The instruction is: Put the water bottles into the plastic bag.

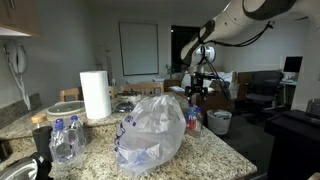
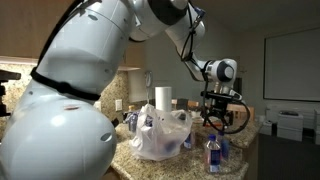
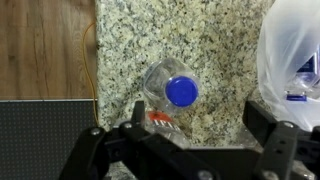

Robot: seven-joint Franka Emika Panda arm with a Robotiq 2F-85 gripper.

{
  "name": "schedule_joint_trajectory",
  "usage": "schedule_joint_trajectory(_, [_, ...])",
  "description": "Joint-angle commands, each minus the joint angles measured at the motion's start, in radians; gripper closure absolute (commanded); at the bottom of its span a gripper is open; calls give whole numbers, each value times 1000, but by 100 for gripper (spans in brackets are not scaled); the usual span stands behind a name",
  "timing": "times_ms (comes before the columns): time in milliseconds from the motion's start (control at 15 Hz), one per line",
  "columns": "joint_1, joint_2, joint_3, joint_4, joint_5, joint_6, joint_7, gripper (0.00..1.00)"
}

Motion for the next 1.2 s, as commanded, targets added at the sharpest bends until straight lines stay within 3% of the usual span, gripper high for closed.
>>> schedule_joint_trajectory(0, [-8,32,18,22,-15,-3,71,0])
schedule_joint_trajectory(133, [-6,44,17,18,-23,-5,97,2])
schedule_joint_trajectory(200, [-6,49,16,19,-25,-6,112,26])
schedule_joint_trajectory(333, [-8,55,14,21,-24,-12,136,31])
schedule_joint_trajectory(867, [-13,62,11,42,-19,-49,196,85])
schedule_joint_trajectory(933, [-13,62,11,44,-19,-57,201,90])
schedule_joint_trajectory(1133, [-14,62,9,46,-20,-71,211,86])
